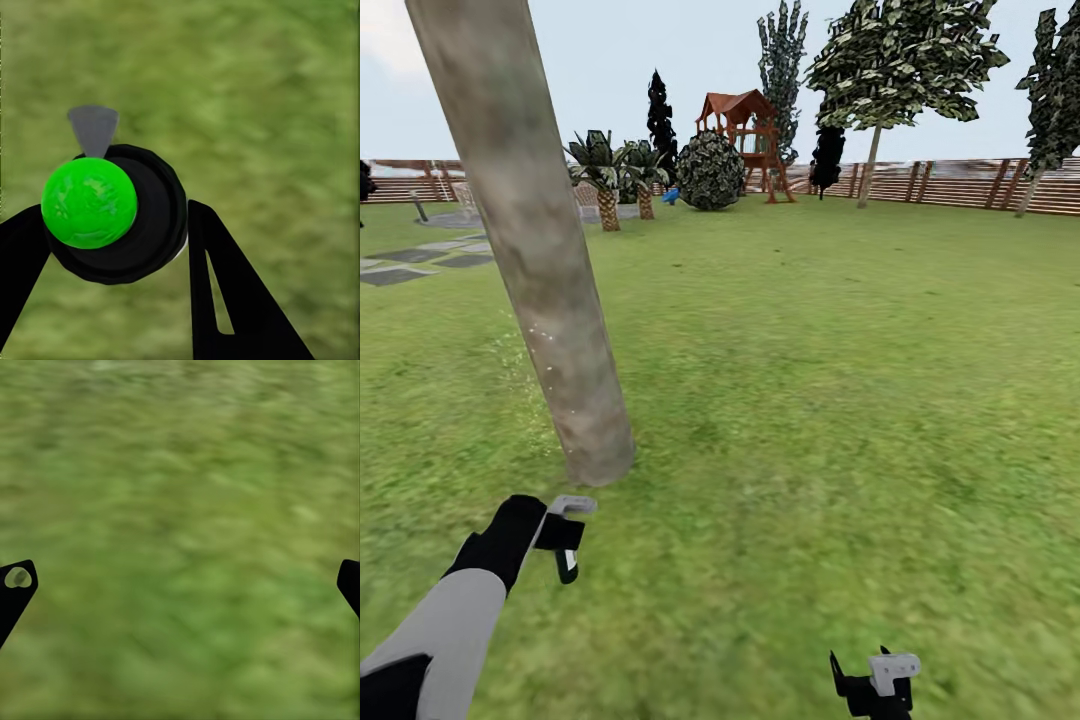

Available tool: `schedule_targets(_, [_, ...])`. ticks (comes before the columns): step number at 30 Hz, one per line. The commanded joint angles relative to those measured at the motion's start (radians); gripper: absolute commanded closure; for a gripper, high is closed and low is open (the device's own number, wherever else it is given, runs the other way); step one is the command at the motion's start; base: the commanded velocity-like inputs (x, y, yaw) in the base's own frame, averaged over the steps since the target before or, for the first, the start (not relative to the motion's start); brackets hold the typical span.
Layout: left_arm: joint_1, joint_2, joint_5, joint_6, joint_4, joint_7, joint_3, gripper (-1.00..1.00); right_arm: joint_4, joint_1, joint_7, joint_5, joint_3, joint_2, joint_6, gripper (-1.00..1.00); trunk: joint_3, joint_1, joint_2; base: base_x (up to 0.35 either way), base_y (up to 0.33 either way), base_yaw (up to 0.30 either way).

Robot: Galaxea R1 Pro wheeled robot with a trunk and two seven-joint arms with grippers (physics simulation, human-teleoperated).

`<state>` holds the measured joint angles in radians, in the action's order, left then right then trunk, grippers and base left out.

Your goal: In the garden, pick up the pesticide atomizer on the floor and spray pesticide onto both trees until each tree trunk is fully covered.

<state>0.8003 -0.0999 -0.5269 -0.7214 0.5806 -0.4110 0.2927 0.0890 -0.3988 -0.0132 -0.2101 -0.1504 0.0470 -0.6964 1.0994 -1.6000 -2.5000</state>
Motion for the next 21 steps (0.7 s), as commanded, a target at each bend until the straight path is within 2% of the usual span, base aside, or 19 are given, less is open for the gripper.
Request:
schedule_targets(1, [0.0, 0.0, -0.001, -0.001, 0.003, 0.0, 0.001, 1.0, 0.0, 0.0, 0.0, 0.0, 0.0, 0.0, 0.0, -1.0, 0.0, 0.0, 0.0, 0.036, 0.0, 0.0])
schedule_targets(3, [0.0, -0.001, -0.003, -0.008, 0.004, 0.0, 0.002, 1.0, 0.0, 0.0, 0.0, 0.0, 0.0, -0.001, 0.0, -1.0, 0.0, 0.0, 0.0, 0.167, 0.0, 0.0])
schedule_targets(6, [0.0, -0.003, -0.004, -0.066, 0.005, 0.001, 0.001, 1.0, 0.0, 0.0, 0.0, 0.0, 0.0, -0.001, 0.0, -1.0, 0.0, 0.0, 0.0, 0.296, 0.0, 0.0])
schedule_targets(9, [0.0, -0.005, -0.004, -0.083, 0.006, 0.001, 0.0, 1.0, 0.0, 0.0, 0.001, 0.0, 0.0, -0.001, 0.0, -1.0, 0.0, 0.0, 0.0, 0.326, 0.0, 0.032])
schedule_targets(13, [0.0, -0.004, -0.004, -0.085, 0.007, 0.001, 0.0, 1.0, 0.0, 0.0, 0.001, 0.0, 0.0, -0.001, 0.0, -1.0, 0.0, 0.0, 0.0, 0.192, -0.111, 0.228])
schedule_targets(21, [0.011, -0.001, -0.003, -0.085, 0.062, 0.002, -0.004, 1.0, 0.0, 0.0, 0.001, 0.0, 0.0, -0.001, 0.0, -1.0, 0.0, 0.0, 0.0, 0.015, -0.211, 0.261])
